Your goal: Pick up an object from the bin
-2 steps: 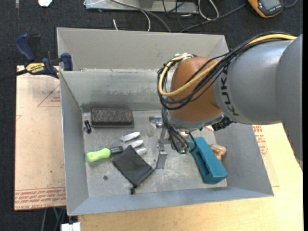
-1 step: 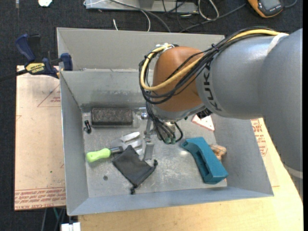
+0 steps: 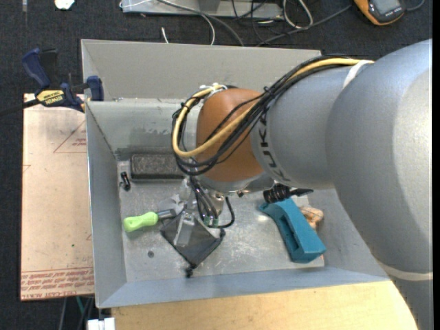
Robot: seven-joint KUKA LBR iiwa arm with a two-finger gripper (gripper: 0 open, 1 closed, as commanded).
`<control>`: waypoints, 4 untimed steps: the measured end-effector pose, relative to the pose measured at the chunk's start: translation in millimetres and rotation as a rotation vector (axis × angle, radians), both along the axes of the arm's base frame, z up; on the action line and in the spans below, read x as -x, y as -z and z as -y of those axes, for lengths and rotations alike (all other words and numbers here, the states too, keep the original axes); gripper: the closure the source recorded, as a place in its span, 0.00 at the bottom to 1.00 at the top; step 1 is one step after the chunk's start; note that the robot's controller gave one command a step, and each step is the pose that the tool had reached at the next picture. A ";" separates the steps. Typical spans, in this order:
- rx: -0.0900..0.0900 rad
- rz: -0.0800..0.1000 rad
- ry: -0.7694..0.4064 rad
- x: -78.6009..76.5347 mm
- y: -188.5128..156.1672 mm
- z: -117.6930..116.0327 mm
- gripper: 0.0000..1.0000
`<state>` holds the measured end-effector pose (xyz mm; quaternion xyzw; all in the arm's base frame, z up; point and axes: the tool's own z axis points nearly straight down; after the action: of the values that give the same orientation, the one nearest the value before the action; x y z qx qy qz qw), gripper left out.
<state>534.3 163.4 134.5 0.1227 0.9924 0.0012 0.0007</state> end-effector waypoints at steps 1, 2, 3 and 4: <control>0.001 0.011 -0.009 2.2 68.4 -12.0 0.00; -0.009 0.009 0.229 -1.3 64.1 -66.0 1.00; -0.009 0.009 0.229 -1.3 64.1 -66.0 1.00; -0.007 0.006 0.228 -0.4 56.2 -65.3 1.00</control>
Offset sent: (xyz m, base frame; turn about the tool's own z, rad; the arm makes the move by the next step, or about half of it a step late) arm 0.0009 0.0643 -0.0645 0.2326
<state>534.7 228.7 78.3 0.2347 0.9720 0.0049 0.0034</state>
